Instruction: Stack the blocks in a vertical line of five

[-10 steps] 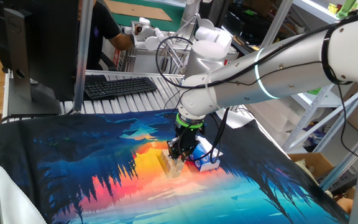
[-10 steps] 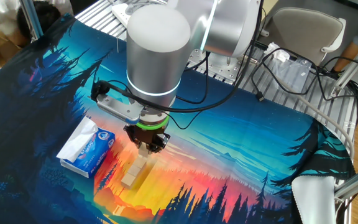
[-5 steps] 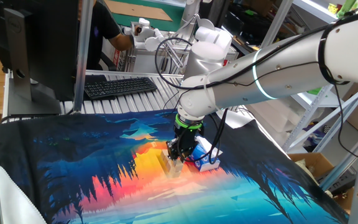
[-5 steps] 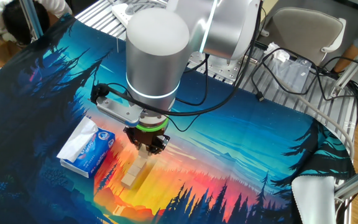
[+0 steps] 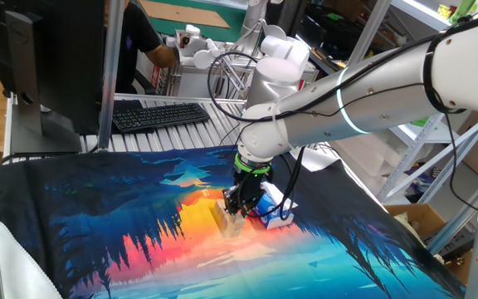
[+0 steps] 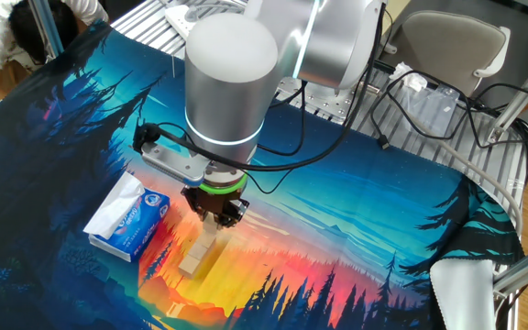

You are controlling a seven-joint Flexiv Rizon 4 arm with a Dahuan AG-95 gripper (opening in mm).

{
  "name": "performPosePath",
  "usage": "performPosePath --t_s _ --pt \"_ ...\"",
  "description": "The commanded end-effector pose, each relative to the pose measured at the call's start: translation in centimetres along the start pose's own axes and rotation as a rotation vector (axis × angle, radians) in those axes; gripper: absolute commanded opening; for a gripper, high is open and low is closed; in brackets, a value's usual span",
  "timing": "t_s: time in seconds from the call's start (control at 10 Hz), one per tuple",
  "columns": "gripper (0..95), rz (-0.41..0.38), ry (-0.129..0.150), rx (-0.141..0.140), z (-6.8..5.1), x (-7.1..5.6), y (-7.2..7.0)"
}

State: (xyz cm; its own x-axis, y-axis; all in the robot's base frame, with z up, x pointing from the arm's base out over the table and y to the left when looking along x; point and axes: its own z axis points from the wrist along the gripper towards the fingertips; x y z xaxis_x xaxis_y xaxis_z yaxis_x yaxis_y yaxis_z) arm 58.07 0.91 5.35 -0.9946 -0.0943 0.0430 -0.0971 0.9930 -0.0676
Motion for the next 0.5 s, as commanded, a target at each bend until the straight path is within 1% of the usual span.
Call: performPosePath --t_s 0.1,0.3,0.5 --pt "19.0 0.001 0.000 -0.001 0.04 -0.04 0.02" --pt "19.0 0.001 0.000 -0.002 0.08 -0.05 0.03" --pt "19.0 0.019 -0.002 -0.006 0.20 -0.07 0.05"
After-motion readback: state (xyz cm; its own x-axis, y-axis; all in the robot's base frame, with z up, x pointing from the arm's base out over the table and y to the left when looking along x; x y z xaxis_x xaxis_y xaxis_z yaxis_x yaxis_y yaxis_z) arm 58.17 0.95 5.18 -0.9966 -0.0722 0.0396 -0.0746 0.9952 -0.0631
